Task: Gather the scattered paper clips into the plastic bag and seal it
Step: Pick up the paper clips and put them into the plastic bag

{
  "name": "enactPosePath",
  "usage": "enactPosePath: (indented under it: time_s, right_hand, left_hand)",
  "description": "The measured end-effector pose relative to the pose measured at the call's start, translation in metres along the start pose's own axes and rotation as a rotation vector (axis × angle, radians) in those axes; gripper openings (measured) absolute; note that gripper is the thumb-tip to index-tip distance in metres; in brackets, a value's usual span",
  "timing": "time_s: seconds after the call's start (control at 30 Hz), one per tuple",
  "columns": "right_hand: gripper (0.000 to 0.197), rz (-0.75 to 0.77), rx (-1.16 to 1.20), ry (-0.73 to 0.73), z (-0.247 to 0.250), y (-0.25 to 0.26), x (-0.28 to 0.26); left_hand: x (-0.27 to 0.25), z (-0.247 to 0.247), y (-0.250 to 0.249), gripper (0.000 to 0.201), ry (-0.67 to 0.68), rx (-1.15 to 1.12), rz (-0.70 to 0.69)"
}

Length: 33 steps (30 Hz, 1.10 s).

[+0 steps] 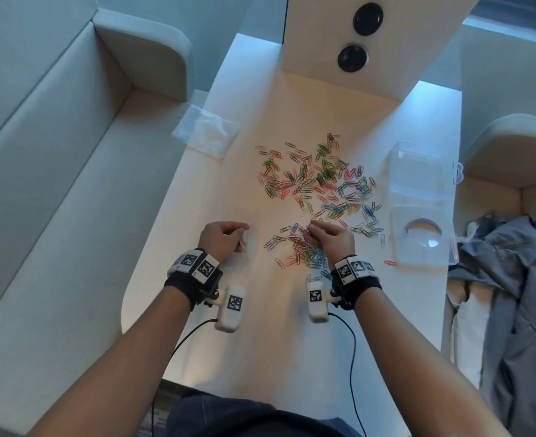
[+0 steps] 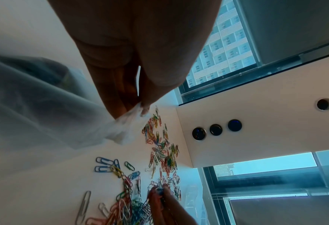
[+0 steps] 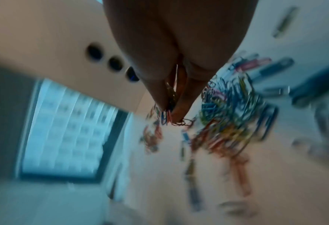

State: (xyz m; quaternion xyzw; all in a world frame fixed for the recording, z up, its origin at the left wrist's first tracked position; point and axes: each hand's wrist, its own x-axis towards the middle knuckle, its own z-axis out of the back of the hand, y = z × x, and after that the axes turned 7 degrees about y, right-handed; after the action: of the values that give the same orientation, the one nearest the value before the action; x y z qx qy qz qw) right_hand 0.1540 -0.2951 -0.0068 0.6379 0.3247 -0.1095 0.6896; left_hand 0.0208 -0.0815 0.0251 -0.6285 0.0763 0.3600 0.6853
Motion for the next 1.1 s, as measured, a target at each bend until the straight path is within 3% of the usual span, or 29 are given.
enactPosePath:
  time_s: [0.1, 0.33, 0.43, 0.63, 0.73, 0.83, 1.0, 1.1]
  right_hand:
    - [0.019, -0.12, 0.455, 0.088, -0.006, 0.011, -0.02]
    - [0.019, -0.207, 0.685, 0.266, -0.04, 0.027, -0.044]
    - [0.019, -0.193, 0.496, 0.281, -0.057, 0.021, -0.049]
    - [0.021, 0.067, -0.255, 0.222, -0.071, 0.004, -0.046]
    - [0.02, 0.12, -0.654, 0.33, -0.078, 0.008, -0.043]
    - [0.018, 0.1, -0.695, 0.294, -0.084, 0.015, -0.042]
    - [0.012, 0.212, -0.706, 0.145, -0.084, 0.022, -0.043]
    - [0.021, 0.211, -0.929, 0.35, -0.085, 0.027, -0.044]
  left_hand:
    - [0.0, -0.009, -0.003, 0.021, 0.003, 0.027, 0.004]
    - [0.0, -0.029, -0.007, 0.019, 0.053, 0.047, -0.008]
    - [-0.003, -0.034, -0.012, 0.017, 0.057, 0.039, -0.038]
    - [-0.006, -0.028, -0.017, 0.021, 0.067, 0.084, -0.093]
    - [-0.007, -0.025, -0.017, 0.021, 0.076, 0.118, -0.106]
    - [-0.008, -0.023, -0.018, 0.021, 0.073, 0.148, -0.12]
    - [-0.008, -0.021, -0.022, 0.023, 0.096, 0.116, -0.122]
    - [-0.005, -0.02, -0.023, 0.023, 0.102, 0.092, -0.109]
